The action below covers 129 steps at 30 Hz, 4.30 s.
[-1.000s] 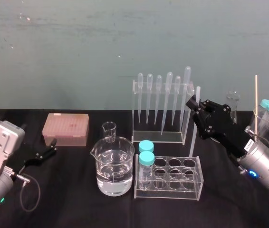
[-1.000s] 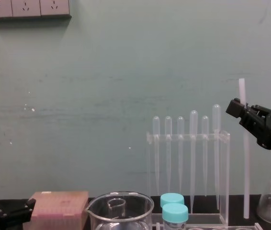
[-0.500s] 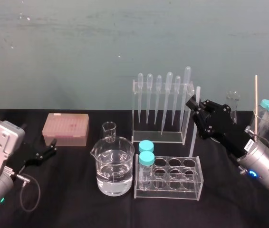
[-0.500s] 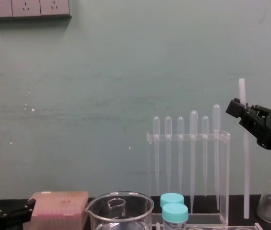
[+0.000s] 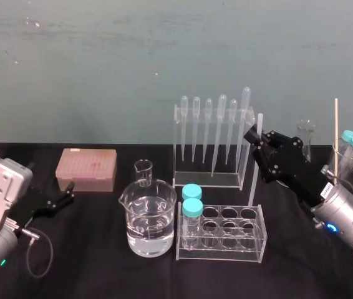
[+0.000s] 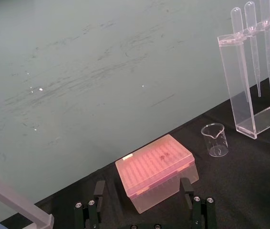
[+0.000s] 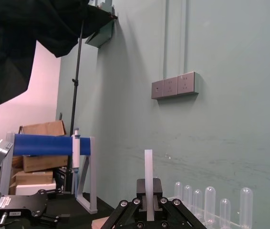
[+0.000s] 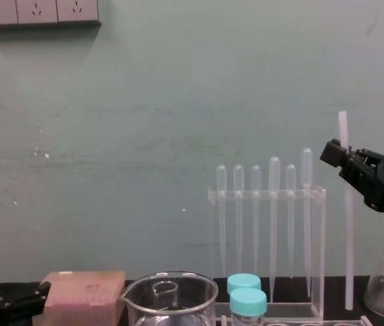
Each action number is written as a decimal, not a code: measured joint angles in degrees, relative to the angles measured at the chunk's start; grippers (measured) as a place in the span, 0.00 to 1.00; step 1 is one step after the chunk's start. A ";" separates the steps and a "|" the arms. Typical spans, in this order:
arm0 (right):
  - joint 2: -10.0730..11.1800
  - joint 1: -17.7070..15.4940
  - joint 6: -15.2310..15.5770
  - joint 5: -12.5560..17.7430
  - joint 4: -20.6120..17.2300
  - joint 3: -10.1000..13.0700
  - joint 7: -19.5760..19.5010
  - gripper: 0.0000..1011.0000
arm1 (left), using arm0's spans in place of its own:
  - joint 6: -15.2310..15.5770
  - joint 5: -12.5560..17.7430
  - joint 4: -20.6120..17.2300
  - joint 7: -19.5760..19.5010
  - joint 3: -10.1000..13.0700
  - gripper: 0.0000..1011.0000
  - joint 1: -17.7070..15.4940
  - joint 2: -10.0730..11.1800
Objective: Pick up the stirring rod with one hand, then place it down.
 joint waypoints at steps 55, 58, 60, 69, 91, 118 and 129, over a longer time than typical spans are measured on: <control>1.43 1.04 3.45 -5.54 5.15 -4.82 3.52 0.07 | 0.00 0.00 0.00 0.00 0.00 0.99 0.00 0.00; 1.34 1.45 3.84 -6.10 6.11 -5.19 3.42 0.07 | 0.00 0.00 0.00 0.00 0.00 0.99 0.00 0.00; 1.32 1.62 4.04 -6.33 6.45 -5.36 3.37 0.07 | 0.00 0.00 0.00 0.00 0.00 0.99 0.00 0.00; 1.23 1.99 4.93 -6.94 7.13 -5.80 2.91 0.07 | 0.00 0.00 0.00 0.00 0.00 0.99 0.00 0.00; 1.28 1.92 4.77 -6.84 7.05 -5.66 3.04 0.28 | 0.00 0.00 0.00 0.00 0.00 0.99 0.00 0.00; 1.39 1.89 3.93 -7.35 6.08 -5.46 2.51 0.99 | 0.00 0.00 0.00 0.00 0.00 0.99 0.00 0.00; 1.87 2.48 -0.77 -10.14 1.67 -0.61 -4.73 0.99 | 0.00 0.00 0.00 0.00 0.00 0.99 0.00 0.00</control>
